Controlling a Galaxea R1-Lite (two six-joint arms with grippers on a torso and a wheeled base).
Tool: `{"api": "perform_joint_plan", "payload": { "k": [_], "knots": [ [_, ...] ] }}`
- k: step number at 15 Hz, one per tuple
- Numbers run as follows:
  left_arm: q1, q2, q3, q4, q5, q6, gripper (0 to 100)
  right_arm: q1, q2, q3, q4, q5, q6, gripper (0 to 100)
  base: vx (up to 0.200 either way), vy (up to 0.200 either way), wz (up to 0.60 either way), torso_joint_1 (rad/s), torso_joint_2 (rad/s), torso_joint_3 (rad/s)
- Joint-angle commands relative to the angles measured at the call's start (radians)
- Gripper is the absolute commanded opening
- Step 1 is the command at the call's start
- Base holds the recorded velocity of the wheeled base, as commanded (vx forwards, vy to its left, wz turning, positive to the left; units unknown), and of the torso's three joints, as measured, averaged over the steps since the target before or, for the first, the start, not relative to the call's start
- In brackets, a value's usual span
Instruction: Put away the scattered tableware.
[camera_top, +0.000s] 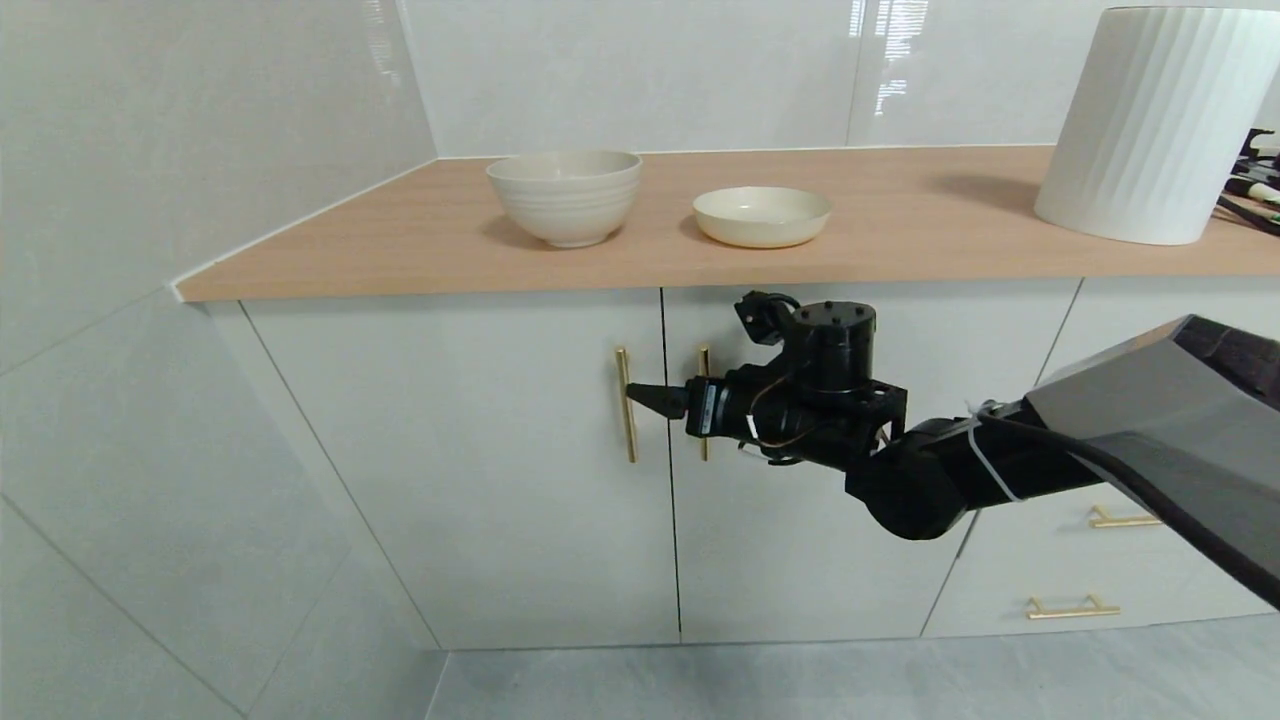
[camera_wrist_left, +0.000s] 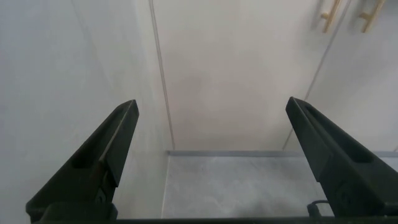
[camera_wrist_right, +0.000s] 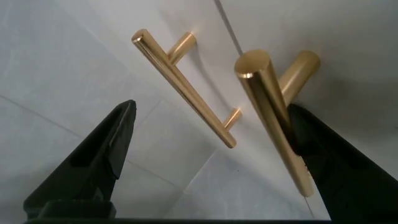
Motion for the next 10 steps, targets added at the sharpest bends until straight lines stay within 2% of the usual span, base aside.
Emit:
{"api": "perform_joint_plan", "payload": {
  "k": [1,5,7,10],
  "knots": [
    [0.001,0.000,0.000,0.000,0.000,0.000,100,-0.006,0.001,0.005,-0.021,-0.024,-0.007,100,0.000,0.000,0.00,0.000,0.00,0.000],
    [0.001,0.000,0.000,0.000,0.000,0.000,100,0.001,-0.068,0.114,-0.023,0.016,-0.010,100,0.000,0.000,0.00,0.000,0.00,0.000],
    [0.001,0.000,0.000,-0.002,0.000,0.000,100,0.001,-0.110,0.173,-0.023,0.100,-0.010,100,0.000,0.000,0.00,0.000,0.00,0.000],
    [0.001,0.000,0.000,-0.002,0.000,0.000,100,0.001,-0.103,0.180,-0.041,0.143,-0.010,100,0.000,0.000,0.00,0.000,0.00,0.000]
  ]
}}
